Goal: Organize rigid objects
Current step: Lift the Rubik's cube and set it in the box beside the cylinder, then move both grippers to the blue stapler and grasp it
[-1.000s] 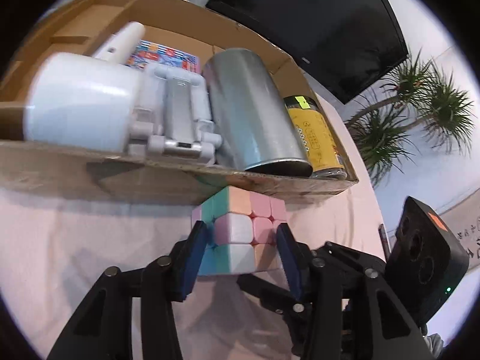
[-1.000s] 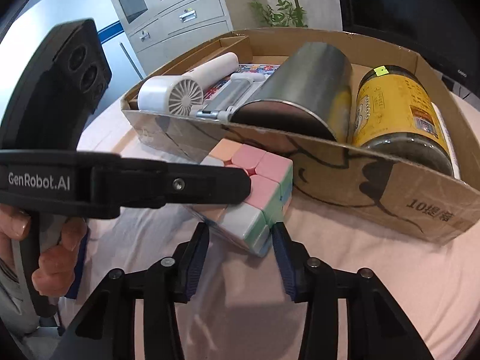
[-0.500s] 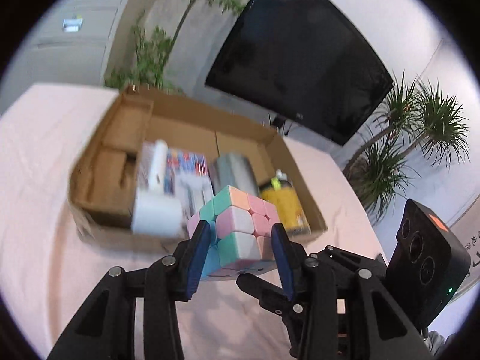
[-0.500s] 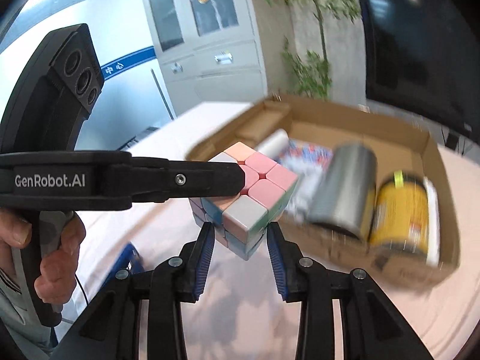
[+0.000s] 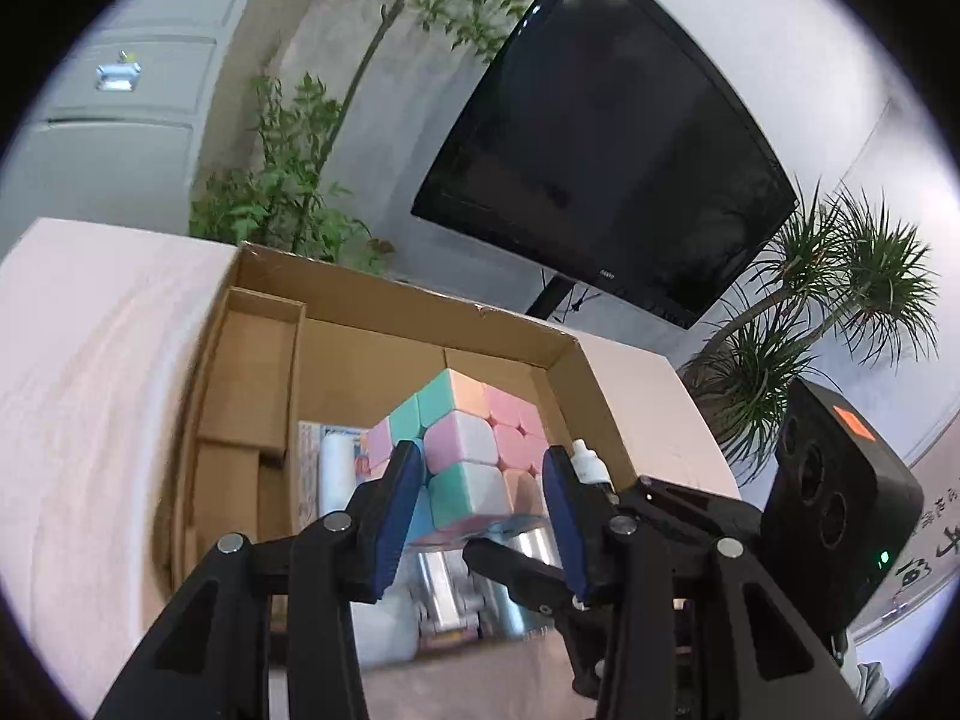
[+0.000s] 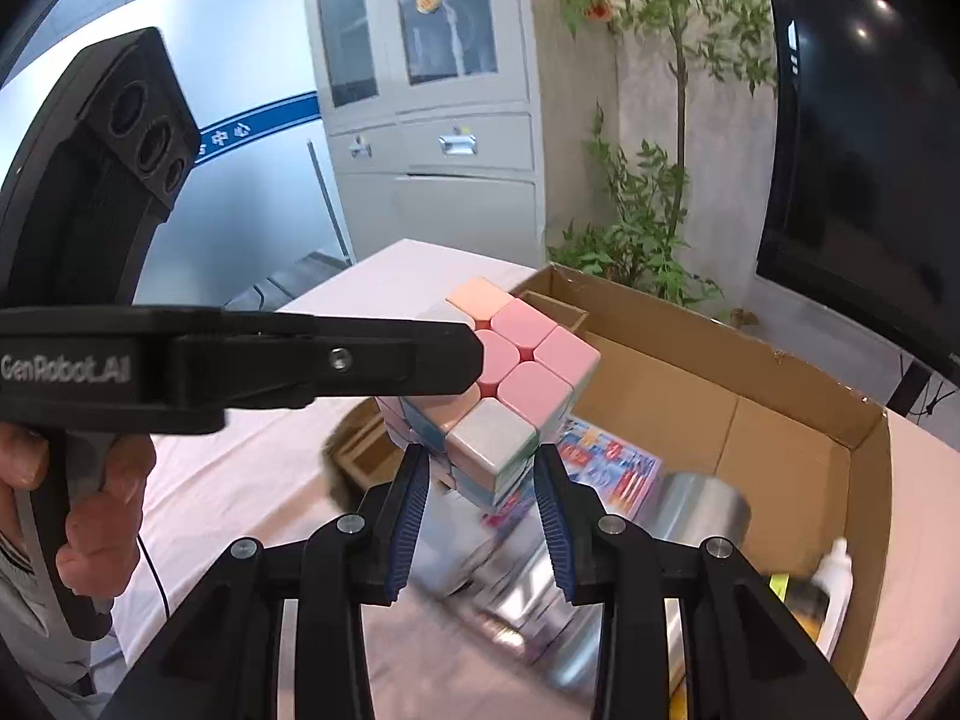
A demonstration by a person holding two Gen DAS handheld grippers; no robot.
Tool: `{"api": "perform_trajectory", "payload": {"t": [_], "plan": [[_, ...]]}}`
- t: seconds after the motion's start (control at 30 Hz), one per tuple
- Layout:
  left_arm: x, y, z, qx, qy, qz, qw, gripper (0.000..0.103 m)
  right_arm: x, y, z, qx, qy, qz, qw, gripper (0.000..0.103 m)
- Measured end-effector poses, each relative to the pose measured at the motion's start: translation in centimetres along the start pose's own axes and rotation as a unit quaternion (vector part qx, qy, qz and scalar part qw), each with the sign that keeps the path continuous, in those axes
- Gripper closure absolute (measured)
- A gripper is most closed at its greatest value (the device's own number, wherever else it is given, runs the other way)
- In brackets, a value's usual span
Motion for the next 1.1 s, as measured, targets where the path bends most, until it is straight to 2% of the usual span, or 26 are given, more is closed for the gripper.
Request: {"api": "perform_trajectory", "payload": {"t": [0.23,0.43,0.67,0.8,0.83,0.9,0.93,0.97,1.0,1.03,1.07,1.1], "plan": [[-1.9,-1.5,7.7,-0.061,0.006,-0.015,0.9980,0.064,8.1,-1.2,6.0,-0.072,-0.009,0.022,0.997,0.068],[-3.5,-0.2,10.9,-0.107,0.000,-0.030,0.9938,0.064,10.1,0.6,9.5,-0.124,-0.002,0.026,0.992,0.068],[-3.4,1.3,11.8,-0.142,-0.021,-0.021,0.9894,0.063,9.4,1.9,10.7,-0.154,0.015,0.037,0.987,0.068],[-3.7,1.8,10.9,-0.148,-0.022,-0.024,0.9884,0.063,8.5,2.0,10.3,-0.156,0.016,0.041,0.987,0.066],[-3.8,1.8,10.2,-0.145,-0.022,-0.025,0.9889,0.063,8.5,2.0,10.0,-0.152,0.011,0.050,0.987,0.066],[-3.3,2.1,7.4,-0.114,-0.035,-0.003,0.9929,0.062,8.4,2.1,8.5,-0.140,0.011,0.075,0.987,0.066],[-2.9,2.3,5.5,-0.091,-0.051,0.014,0.9945,0.060,7.9,2.3,7.5,-0.132,0.013,0.082,0.988,0.060],[-2.3,2.7,3.3,-0.066,-0.066,0.034,0.9950,0.052,7.2,2.7,6.3,-0.119,0.020,0.086,0.989,0.053],[-1.8,3.5,0.4,-0.040,-0.087,0.054,0.9940,0.039,6.1,3.3,4.6,-0.099,0.030,0.084,0.991,0.031],[-1.4,4.2,-2.1,-0.019,-0.099,0.066,0.9927,0.033,4.7,3.9,3.1,-0.080,0.034,0.077,0.993,0.009],[-1.2,5.2,-4.8,0.001,-0.107,0.071,0.9917,0.020,3.2,4.9,1.7,-0.062,0.034,0.067,0.995,0.002],[-1.3,6.3,-7.7,0.018,-0.114,0.070,0.9908,0.019,1.3,6.1,0.4,-0.044,0.028,0.057,0.997,0.000]]}}
Point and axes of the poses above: each gripper's, at about its wrist camera, not at the fingertips, and z roughly the way its jaws point, x to its right, y to its underside, the point moved 1 cm from there along z, roughly the way its jaws point, and after that the axes turned 6 degrees about -y, right-handed, at the moved point
